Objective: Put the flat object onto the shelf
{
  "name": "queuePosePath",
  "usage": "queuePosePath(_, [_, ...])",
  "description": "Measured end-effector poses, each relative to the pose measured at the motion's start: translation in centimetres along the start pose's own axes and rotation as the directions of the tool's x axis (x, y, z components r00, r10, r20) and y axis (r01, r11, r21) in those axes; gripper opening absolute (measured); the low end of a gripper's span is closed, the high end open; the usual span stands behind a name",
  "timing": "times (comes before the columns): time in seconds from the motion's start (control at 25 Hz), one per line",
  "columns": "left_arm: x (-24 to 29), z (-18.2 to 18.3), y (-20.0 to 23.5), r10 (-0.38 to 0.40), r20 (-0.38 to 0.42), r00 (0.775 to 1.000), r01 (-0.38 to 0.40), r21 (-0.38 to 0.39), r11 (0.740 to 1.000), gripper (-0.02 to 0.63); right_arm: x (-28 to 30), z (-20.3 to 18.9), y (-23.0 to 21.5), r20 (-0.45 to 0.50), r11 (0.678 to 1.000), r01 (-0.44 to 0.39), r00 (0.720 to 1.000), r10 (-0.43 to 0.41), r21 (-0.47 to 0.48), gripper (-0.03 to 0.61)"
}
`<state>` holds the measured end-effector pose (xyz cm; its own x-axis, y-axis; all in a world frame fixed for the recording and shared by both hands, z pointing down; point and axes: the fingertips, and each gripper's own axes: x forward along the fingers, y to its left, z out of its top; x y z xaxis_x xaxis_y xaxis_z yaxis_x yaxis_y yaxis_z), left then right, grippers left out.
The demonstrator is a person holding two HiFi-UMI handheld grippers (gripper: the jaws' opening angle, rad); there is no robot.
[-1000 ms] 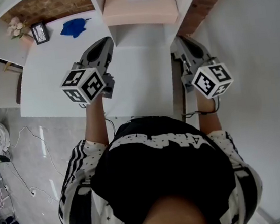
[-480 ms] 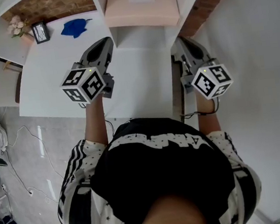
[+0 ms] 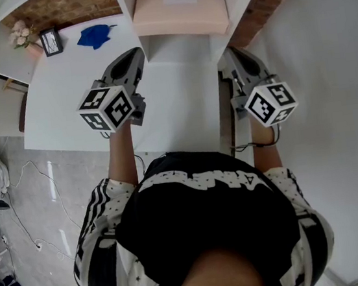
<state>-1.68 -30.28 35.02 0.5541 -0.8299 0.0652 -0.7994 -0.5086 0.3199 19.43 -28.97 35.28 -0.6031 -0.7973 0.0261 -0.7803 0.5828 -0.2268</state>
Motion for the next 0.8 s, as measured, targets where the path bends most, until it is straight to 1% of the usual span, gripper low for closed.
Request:
queuePosePath(0.52, [1.0, 0.1, 0.7, 0.006, 0.007, 1.000, -0.006, -0.009, 1.000, 0.009, 0.6, 0.0, -0.9, -0.006, 1.000, 0.010, 1.000, -0.010, 0.001, 0.034])
queuePosePath(0.68, [1.3, 0.1, 1.2, 0.014, 0.012, 1.000, -0.014, -0.009, 1.000, 0.009, 0.9, 0.0, -1.2, 0.012, 1.000, 0.006, 1.000, -0.007, 0.017, 0.034])
queuePosePath(0.8, [1.5, 0.2, 1.7, 0.019, 0.015, 1.000, -0.019, -0.009, 1.000, 0.009, 1.1, 0.2, -1.5, 0.018, 1.000, 0.020, 1.000, -0.020, 0.024, 0.035])
